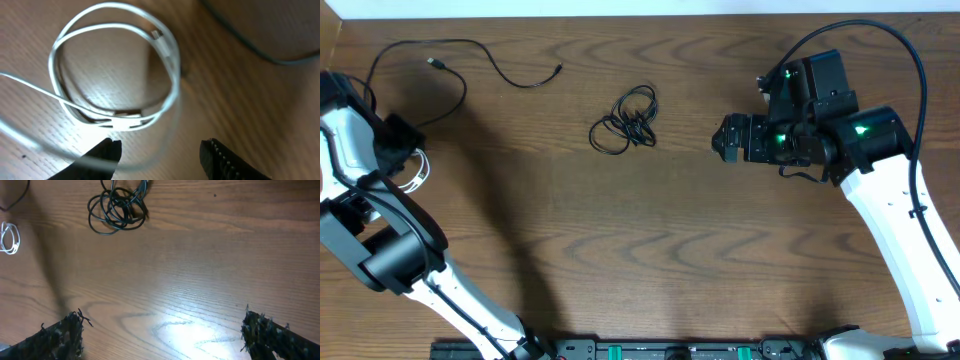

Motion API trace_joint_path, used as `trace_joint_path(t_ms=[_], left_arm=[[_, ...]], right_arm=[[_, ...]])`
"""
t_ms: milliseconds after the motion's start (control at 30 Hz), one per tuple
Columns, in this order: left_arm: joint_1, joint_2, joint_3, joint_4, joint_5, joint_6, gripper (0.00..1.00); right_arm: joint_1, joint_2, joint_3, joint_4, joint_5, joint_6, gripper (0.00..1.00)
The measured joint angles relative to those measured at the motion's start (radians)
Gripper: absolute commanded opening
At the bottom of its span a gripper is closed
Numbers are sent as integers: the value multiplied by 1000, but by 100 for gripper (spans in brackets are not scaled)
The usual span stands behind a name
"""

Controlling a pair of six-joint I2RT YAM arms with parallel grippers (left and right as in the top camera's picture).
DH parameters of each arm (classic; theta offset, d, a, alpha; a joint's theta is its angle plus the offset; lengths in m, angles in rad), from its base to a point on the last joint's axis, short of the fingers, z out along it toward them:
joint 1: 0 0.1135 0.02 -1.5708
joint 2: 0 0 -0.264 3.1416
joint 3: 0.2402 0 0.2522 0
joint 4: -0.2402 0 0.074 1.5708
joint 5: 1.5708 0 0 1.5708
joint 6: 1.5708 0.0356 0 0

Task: Untangle cables
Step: 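Lower the white cable at the left edge with the left gripper, then open the left gripper and lift it off the white cable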

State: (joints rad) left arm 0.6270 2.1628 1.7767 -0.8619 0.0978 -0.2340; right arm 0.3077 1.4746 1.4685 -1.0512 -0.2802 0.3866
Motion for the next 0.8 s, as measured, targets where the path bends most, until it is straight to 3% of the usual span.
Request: trace_joint_path(t_ms=[133, 233, 367, 500, 800], left_arm=[[13, 0, -72, 61, -15, 0, 57], [20, 0, -124, 109, -23, 3, 50], [21, 0, -158, 149, -29, 2, 26], [20, 0, -164, 174, -66, 5, 10], [46, 0, -166, 286, -156, 64, 8]], right_arm=[[0, 0, 0, 0, 0, 0, 99], [0, 0, 0, 1, 0, 0, 99], [0, 0, 0, 0, 0, 0, 99], [0, 0, 0, 1, 0, 0, 99], [0, 0, 0, 1, 0, 3, 99]])
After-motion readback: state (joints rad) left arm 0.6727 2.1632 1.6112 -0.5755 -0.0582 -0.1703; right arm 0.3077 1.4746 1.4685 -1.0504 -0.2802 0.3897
